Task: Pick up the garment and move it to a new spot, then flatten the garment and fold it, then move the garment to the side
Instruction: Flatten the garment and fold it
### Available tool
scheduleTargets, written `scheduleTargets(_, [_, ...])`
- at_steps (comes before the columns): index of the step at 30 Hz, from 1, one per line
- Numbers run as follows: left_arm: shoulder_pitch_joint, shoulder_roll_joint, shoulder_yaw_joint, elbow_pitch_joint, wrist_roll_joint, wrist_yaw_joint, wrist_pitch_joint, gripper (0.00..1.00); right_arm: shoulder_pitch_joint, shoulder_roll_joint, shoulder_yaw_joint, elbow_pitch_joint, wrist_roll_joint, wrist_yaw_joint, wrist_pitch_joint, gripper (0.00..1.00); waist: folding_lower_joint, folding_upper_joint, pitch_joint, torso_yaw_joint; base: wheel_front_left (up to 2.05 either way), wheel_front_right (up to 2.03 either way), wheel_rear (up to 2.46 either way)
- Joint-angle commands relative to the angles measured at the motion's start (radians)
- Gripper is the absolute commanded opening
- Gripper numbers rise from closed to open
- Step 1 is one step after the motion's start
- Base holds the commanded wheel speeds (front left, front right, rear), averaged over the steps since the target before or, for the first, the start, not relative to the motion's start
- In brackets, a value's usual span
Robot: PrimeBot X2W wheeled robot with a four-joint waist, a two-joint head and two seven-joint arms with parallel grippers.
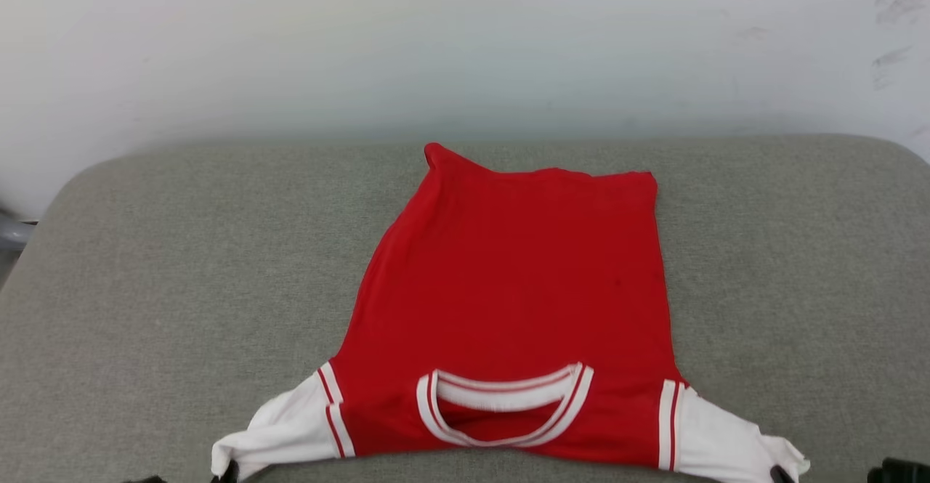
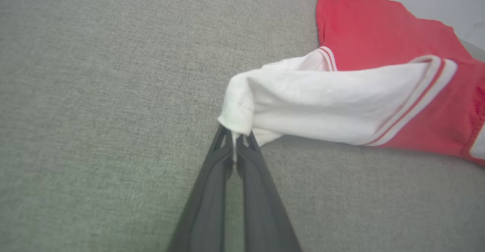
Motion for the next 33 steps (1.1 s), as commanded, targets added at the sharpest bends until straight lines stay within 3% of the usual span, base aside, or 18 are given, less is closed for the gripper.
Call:
scheduleTargets(1, [0.013,0.002,0.004,-0.004,-0.002,0.007,-0.005,0.00,0.015,0.003,-0.007,-0.009,0.003,-0.001,-0.003,0.00,0.0004,-0.0001,-0.007,0.003,0.00,0.00,0.00])
scheduleTargets(5, [0.036,-0.009,-0.005,-0.029,0.001,0.008,-0.011,0.00,0.054,0.017,-0.012,-0.019,-0.011,-0.001,-0.011,0.00,0.0004,-0.0001,-0.011,0.014,0.00,0.00,0.00])
scheduleTargets(7, [0.025,-0.013,-0.010,-0.040,0.015,0.010,-0.016,0.00,0.058,0.021,-0.016,-0.020,-0.019,-0.001,-0.017,0.34,0.0004,-0.0001,-0.010,0.021,0.00,0.00,0.00])
scheduleTargets(8, [0.017,-0.015,-0.013,-0.048,0.019,0.008,-0.018,0.00,0.053,0.023,-0.015,-0.022,-0.022,-0.001,-0.020,0.46,0.0004,-0.0001,-0.009,0.025,0.00,0.00,0.00])
scheduleTargets(9, [0.007,-0.016,-0.016,-0.054,0.027,0.008,-0.019,0.00,0.046,0.024,-0.016,-0.023,-0.023,-0.001,-0.021,0.89,0.0004,-0.0001,-0.007,0.030,0.00,0.00,0.00])
scheduleTargets(10, [-0.001,-0.017,-0.020,-0.061,0.035,0.008,-0.022,0.00,0.038,0.023,-0.015,-0.027,-0.025,-0.001,-0.026,1.00,0.0004,-0.0001,-0.007,0.035,0.00,0.00,0.00])
scheduleTargets(16, [-0.043,-0.025,-0.033,-0.101,0.060,0.004,-0.027,0.00,-0.048,-0.018,-0.037,-0.039,-0.043,-0.001,-0.031,1.00,0.0004,-0.0001,0.021,0.065,0.00,0.00,0.00])
scheduleTargets(21, [-0.092,-0.033,-0.042,-0.152,0.098,0.004,-0.033,0.00,-0.224,-0.075,-0.083,0.033,-0.038,-0.001,0.018,1.00,0.0004,-0.0001,0.082,0.097,0.00,0.00,0.00])
scheduleTargets(27, [-0.186,-0.064,-0.057,-0.204,0.139,-0.005,-0.037,0.00,-0.487,-0.159,-0.089,0.188,-0.020,-0.001,0.171,1.00,0.0004,-0.0001,0.188,0.155,0.00,0.00,0.00])
scheduleTargets(33, [-0.281,-0.107,-0.073,-0.232,0.149,-0.045,-0.040,0.00,-0.726,-0.247,-0.052,0.304,0.002,-0.001,0.367,1.00,0.0004,-0.0001,0.295,0.221,0.00,0.00,0.00])
